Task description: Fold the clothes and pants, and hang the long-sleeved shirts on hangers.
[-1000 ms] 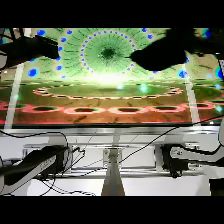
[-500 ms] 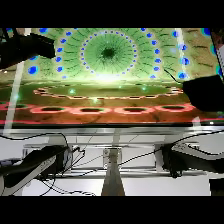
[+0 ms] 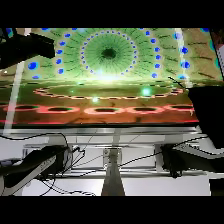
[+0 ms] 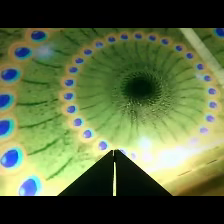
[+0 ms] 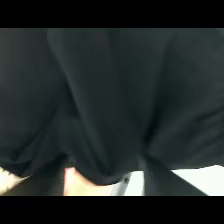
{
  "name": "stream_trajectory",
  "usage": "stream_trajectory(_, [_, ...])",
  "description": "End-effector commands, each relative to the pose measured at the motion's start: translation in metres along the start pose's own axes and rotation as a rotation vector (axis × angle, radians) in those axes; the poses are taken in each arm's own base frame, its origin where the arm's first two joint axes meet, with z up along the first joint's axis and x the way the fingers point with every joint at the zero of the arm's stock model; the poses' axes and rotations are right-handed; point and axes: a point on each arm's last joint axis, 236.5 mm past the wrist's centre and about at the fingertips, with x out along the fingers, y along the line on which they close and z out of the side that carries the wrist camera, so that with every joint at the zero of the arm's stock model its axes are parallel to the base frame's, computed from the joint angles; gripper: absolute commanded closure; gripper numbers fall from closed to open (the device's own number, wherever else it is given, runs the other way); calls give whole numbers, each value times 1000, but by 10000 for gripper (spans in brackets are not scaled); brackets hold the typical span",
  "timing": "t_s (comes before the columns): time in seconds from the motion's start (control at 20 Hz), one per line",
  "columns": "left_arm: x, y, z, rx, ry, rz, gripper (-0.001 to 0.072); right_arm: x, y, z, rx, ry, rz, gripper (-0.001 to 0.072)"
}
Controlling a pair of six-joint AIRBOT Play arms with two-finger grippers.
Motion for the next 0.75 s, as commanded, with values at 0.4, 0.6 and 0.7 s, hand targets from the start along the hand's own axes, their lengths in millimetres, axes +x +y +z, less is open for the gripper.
stream_trajectory(0.4, [0, 0, 1, 0, -1, 1, 698, 2, 259, -174, -970, -27, 210, 688])
stream_trajectory(0.6, [0, 0, 1, 0, -1, 1, 698, -13, 314, -258, -1225, -90, 303, 688])
stream_trajectory(0.7, [0, 0, 1, 0, -1, 1, 699, -19, 327, -284, -1280, -105, 350, 688])
